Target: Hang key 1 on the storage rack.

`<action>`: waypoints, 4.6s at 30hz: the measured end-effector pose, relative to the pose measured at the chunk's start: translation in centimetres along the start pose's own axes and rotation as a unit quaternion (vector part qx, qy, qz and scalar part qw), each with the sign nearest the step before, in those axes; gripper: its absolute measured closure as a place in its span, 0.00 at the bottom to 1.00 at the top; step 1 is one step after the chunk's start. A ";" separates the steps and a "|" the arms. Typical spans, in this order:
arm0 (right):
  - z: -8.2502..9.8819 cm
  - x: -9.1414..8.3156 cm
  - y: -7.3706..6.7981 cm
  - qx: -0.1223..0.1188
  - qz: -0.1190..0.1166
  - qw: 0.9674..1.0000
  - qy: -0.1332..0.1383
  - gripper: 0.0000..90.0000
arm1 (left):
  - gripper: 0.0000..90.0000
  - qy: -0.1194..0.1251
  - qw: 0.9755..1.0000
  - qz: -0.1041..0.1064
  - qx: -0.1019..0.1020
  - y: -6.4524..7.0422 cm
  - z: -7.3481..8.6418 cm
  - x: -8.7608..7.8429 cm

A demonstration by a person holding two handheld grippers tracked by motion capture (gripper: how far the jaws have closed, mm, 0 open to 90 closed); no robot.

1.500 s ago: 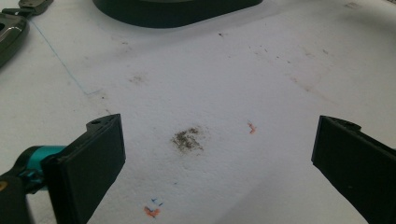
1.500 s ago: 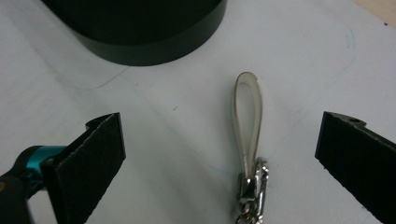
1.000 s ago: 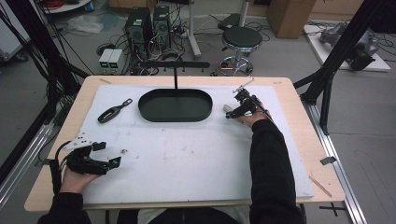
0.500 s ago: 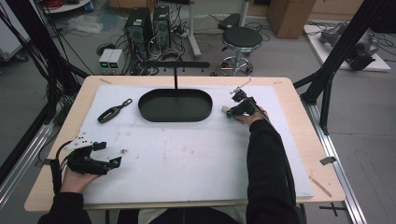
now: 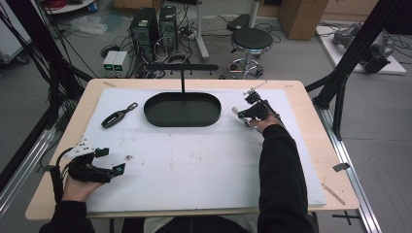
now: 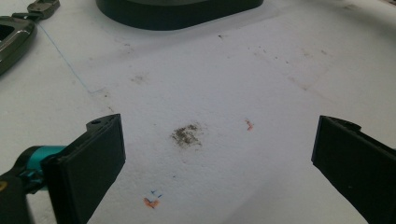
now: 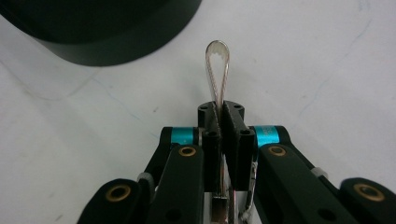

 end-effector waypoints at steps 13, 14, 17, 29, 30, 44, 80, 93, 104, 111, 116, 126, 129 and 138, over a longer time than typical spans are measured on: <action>-1.5 -6.0 1.0 0.030 -0.022 0.995 0.090 0.96 | 0.04 -0.002 1.000 0.001 0.000 0.1 0.0 0.1; -1.6 -6.6 1.0 0.033 -0.024 0.994 0.099 0.96 | 0.04 -0.002 1.000 0.000 0.001 0.1 0.0 0.1; -1.9 -8.1 1.3 0.035 -0.023 0.992 0.120 0.96 | 0.04 -0.002 1.000 0.000 -0.001 0.1 0.0 0.2; -3.9 -13.6 1.0 0.025 -0.032 0.979 0.201 0.96 | 0.04 -0.002 1.000 -0.001 -0.001 0.1 0.0 0.2; -4.0 -13.8 0.9 0.022 -0.032 0.979 0.201 0.96 | 0.04 -0.002 1.000 -0.001 -0.001 0.1 0.0 0.2; -5.6 -14.8 -0.5 -0.003 -0.034 0.978 0.207 0.96 | 0.04 -0.002 1.000 0.001 0.000 0.0 0.0 0.2; -12.4 -14.7 -5.5 -0.036 -0.087 0.967 0.236 0.96 | 0.04 0.003 1.000 0.008 -0.003 -0.1 -0.1 0.3; -14.4 -12.7 -6.9 -0.040 -0.096 0.964 0.243 0.96 | 0.04 0.007 1.000 0.009 -0.005 -0.2 -0.2 0.3; -17.4 -12.9 -8.5 -0.062 -0.105 0.958 0.260 0.96 | 0.04 0.003 1.000 0.009 0.000 -0.2 -0.1 0.4; -19.2 -12.0 -8.9 -0.065 -0.092 0.959 0.260 0.96 | 0.04 0.004 1.000 0.007 0.000 -0.1 -0.1 0.3; -19.7 -11.5 -8.8 -0.060 -0.078 0.961 0.259 0.96 | 0.04 0.004 1.000 0.008 -0.003 -0.2 -0.1 0.4; -19.8 -12.3 -8.6 -0.047 -0.079 0.958 0.273 0.96 | 0.04 0.005 1.000 0.010 -0.004 -0.3 -0.1 0.5; -19.8 -12.6 -8.5 -0.046 -0.075 0.957 0.276 0.96 | 0.04 0.005 1.000 0.010 -0.004 -0.2 -0.1 0.5; -19.8 -12.1 -7.2 -0.031 -0.055 0.959 0.276 0.96 | 0.04 0.002 1.000 0.010 -0.002 -0.3 -0.1 0.6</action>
Point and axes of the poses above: each handheld gripper's, and its own axes: x roughly forward along the jaws, z roughly out of its underside, y roughly to its right, the point moved 9 cm from there along x, roughly forward along the jaws, and after that the axes turned 2 degrees about y, right-handed, at the moved point
